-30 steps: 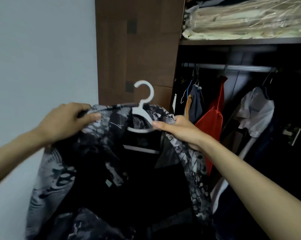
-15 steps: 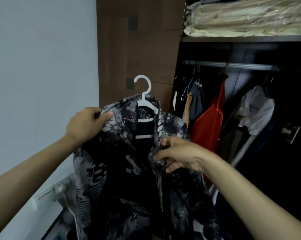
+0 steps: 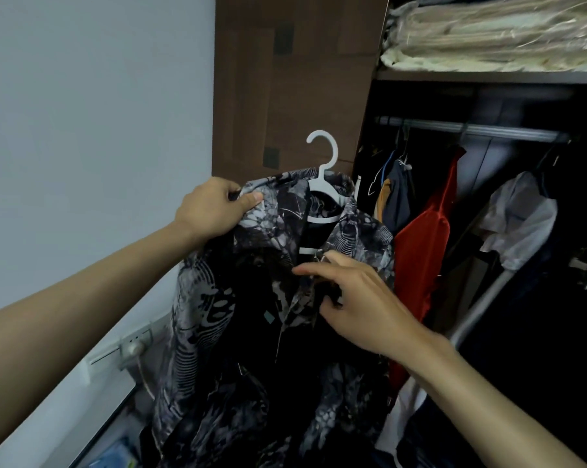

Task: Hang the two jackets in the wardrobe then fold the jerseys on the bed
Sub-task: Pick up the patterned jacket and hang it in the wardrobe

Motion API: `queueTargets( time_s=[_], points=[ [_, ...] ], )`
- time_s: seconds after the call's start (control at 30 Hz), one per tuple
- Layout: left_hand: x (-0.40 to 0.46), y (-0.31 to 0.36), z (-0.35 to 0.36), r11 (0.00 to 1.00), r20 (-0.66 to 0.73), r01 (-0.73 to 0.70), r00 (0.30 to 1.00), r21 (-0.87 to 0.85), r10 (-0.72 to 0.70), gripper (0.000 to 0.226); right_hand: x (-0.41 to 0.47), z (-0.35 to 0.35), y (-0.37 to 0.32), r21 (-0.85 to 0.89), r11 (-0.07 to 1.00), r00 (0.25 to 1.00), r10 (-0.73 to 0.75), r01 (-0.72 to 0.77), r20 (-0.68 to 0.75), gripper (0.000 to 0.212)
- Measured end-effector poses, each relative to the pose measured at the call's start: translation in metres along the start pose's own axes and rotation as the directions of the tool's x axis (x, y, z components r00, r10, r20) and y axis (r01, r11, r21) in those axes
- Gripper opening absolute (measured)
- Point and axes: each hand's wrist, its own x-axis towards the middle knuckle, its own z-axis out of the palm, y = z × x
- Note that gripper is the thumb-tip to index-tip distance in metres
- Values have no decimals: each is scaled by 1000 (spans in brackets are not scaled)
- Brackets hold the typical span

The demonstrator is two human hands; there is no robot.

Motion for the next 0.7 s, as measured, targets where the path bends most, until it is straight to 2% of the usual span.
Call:
queueTargets(
  time_s=[0.07, 0.17, 0.3, 0.4, 0.5, 0.57, 0.63, 0.7],
  points=[
    [2, 0, -3, 1000, 5, 7, 1000, -5, -7, 65, 3, -2, 3, -181, 981, 997, -64, 69, 36, 44],
    [5, -5, -8, 998, 16, 37, 999, -44, -36, 63, 6, -6, 11, -340, 930, 990, -129, 141, 59, 24],
    [7, -13, -14, 996, 23, 61, 998, -65, -59, 64, 7, -2, 20, -460, 855, 969, -240, 241, 62, 14],
    [7, -16, -16, 995, 37, 59, 998, -79, -56, 65, 13, 6, 19, -518, 789, 942, -308, 330, 130, 10],
    [4, -14, -17, 996, 45, 37, 998, -86, -34, 58, 19, 7, 17, -469, 804, 931, -312, 365, 190, 10],
    [3, -13, -19, 996, 50, 29, 998, -90, -25, 58, 22, 3, 17, -394, 883, 967, -229, 256, 113, 14],
    [4, -15, -20, 993, 62, 25, 998, -118, -18, 62, 25, -4, 18, -210, 971, 993, -109, 117, 53, 24],
    [5, -18, -21, 988, 86, 25, 996, -155, -12, 61, 30, -9, 18, -31, 998, 995, -57, 60, 84, 24]
  ],
)
